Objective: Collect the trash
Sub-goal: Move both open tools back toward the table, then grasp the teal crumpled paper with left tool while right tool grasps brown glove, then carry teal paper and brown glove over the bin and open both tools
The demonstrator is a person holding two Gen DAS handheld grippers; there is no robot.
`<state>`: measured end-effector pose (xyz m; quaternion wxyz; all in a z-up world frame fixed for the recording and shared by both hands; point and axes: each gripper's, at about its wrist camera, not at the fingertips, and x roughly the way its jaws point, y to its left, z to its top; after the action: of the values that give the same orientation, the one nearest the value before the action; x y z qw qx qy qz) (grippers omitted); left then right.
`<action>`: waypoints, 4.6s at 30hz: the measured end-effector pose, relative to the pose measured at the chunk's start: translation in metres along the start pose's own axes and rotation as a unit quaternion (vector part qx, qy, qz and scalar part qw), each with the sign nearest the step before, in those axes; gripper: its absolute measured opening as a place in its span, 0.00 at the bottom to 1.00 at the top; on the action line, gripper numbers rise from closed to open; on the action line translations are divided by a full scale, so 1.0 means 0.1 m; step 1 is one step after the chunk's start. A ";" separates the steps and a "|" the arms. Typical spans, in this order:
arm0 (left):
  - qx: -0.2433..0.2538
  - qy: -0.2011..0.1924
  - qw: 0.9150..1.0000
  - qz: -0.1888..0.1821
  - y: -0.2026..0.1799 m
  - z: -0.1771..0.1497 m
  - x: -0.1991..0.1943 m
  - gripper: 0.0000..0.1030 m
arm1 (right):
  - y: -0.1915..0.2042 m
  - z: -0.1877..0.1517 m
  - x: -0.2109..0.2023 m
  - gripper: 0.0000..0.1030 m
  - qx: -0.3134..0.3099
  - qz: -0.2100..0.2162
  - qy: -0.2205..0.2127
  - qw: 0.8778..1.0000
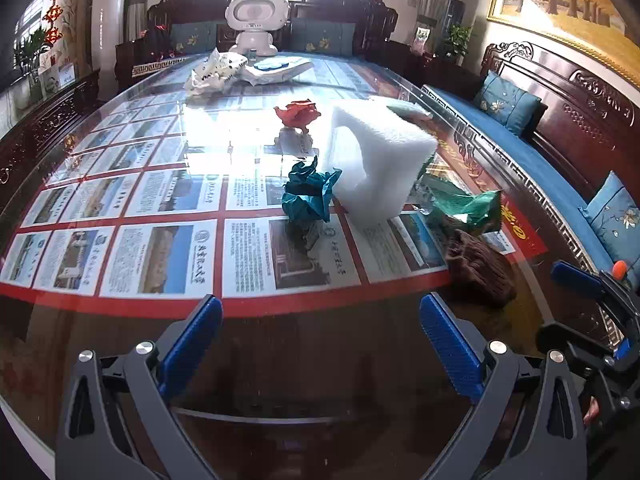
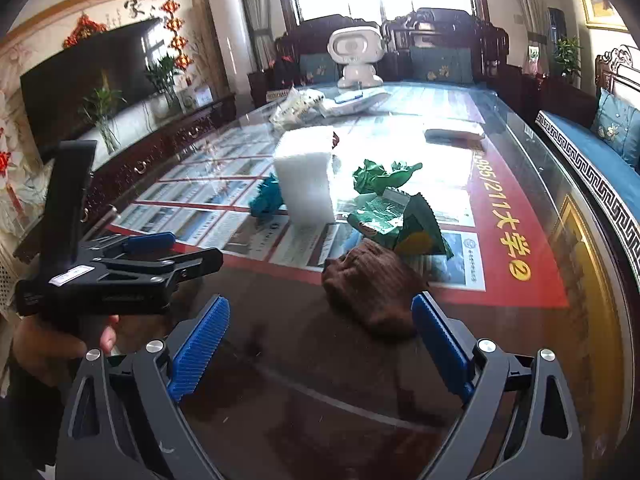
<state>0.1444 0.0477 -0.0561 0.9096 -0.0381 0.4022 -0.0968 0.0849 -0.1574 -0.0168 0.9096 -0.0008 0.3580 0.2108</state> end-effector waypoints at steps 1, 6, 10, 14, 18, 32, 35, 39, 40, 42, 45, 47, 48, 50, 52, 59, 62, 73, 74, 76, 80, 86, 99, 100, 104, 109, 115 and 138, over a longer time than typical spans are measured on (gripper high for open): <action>0.003 0.002 1.000 0.000 -0.01 0.01 0.03 0.96 | 0.00 0.01 0.04 0.87 -0.001 -0.003 0.003 1.000; 0.008 0.008 1.000 0.007 0.02 0.09 0.19 0.96 | -0.08 0.11 0.32 0.81 0.001 -0.023 0.037 0.999; -0.001 0.013 1.000 0.006 0.06 0.13 0.27 0.96 | -0.12 0.17 0.52 0.73 -0.011 -0.039 0.068 0.997; 0.001 0.017 1.000 0.005 0.06 0.18 0.32 0.96 | -0.10 0.15 0.63 0.56 -0.036 -0.040 0.089 0.995; 0.002 0.021 1.000 0.001 0.03 0.23 0.38 0.96 | -0.12 0.09 0.66 0.30 -0.043 -0.046 0.091 0.994; -0.015 0.031 0.999 0.014 0.15 0.59 0.75 0.94 | -0.19 0.03 0.46 0.11 -0.013 0.010 0.071 0.997; -0.025 0.027 0.999 0.025 0.23 0.68 0.82 0.77 | -0.20 0.02 0.44 0.12 -0.009 0.013 0.067 0.998; -0.009 0.027 0.999 0.032 0.21 0.73 0.85 0.47 | -0.20 0.02 0.43 0.12 -0.011 0.018 0.070 0.997; -0.003 0.028 0.999 0.031 0.20 0.73 0.85 0.37 | -0.20 0.02 0.43 0.12 -0.012 0.018 0.069 0.997; -0.006 0.031 0.999 0.015 0.20 0.72 0.83 0.37 | -0.19 0.01 0.42 0.12 -0.012 0.023 0.068 0.997; -0.004 0.026 1.000 0.007 0.18 0.67 0.75 0.36 | -0.16 0.00 0.41 0.12 -0.013 0.030 0.065 0.997; 0.005 0.018 1.000 0.006 0.15 0.61 0.64 0.36 | -0.14 -0.01 0.37 0.12 -0.013 0.032 0.062 0.997; 0.008 0.015 1.000 0.004 0.14 0.58 0.59 0.36 | -0.13 -0.02 0.36 0.12 -0.013 0.034 0.062 0.997; 0.015 0.008 1.000 0.001 0.10 0.50 0.45 0.37 | -0.10 -0.04 0.29 0.12 -0.013 0.035 0.058 0.998; 0.020 0.003 1.000 -0.007 0.06 0.38 0.27 0.37 | -0.06 -0.06 0.20 0.12 -0.013 0.037 0.055 0.998; 0.041 -0.010 0.998 -0.042 -0.11 0.02 -0.33 0.37 | 0.13 -0.20 -0.22 0.12 -0.016 0.040 0.034 0.998; 0.056 -0.014 0.997 -0.057 -0.22 -0.14 -0.60 0.37 | 0.21 -0.26 -0.44 0.12 -0.018 0.042 0.023 0.999; 0.092 0.011 0.990 -0.108 -0.59 -1.08 -1.21 0.37 | 0.61 -0.81 -1.20 0.12 -0.049 0.034 0.009 0.998; 0.095 0.019 0.989 -0.111 -0.62 -1.19 -1.22 0.37 | 0.65 -0.90 -1.25 0.12 -0.054 0.031 0.012 0.998; 0.094 0.040 0.988 -0.113 -0.66 -1.44 -1.21 0.37 | 0.69 -1.04 -1.31 0.12 -0.054 0.029 0.015 0.998; 0.095 0.093 0.983 -0.124 -0.73 -1.92 -1.07 0.37 | 0.77 -1.39 -1.38 0.12 -0.050 0.034 0.033 0.998; 0.093 0.169 0.972 -0.136 -0.82 -2.57 -0.70 0.37 | 0.79 -1.82 -1.31 0.12 -0.031 0.042 0.061 0.997; 0.111 0.215 0.962 -0.126 -0.85 -3.07 -0.33 0.96 | 0.74 -2.27 -1.05 0.12 -0.010 0.047 0.107 0.993; 0.109 0.214 0.963 -0.123 -0.80 -3.06 -0.32 0.96 | 0.74 -2.28 -1.02 0.12 -0.010 0.048 0.111 0.993; 0.095 0.215 0.966 -0.105 -0.70 -3.03 -0.30 0.96 | 0.71 -2.35 -0.99 0.12 -0.010 0.052 0.118 0.992; 0.092 0.202 0.972 -0.082 -0.63 -2.98 -0.32 0.96 | 0.68 -2.43 -0.97 0.12 0.001 0.054 0.132 0.990; 0.082 0.178 0.980 -0.046 -0.48 -2.85 -0.39 0.96 | 0.66 -2.60 -0.91 0.12 0.010 0.058 0.156 0.986; 0.077 0.166 0.982 -0.046 -0.44 -2.84 -0.41 0.96 | 0.65 -2.64 -0.81 0.55 0.030 0.054 0.165 0.984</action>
<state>-0.0990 0.0159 -0.2116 0.8248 0.0304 0.5372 -0.1740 -0.1647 -0.1700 -0.1501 0.8248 0.0109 0.5092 0.2454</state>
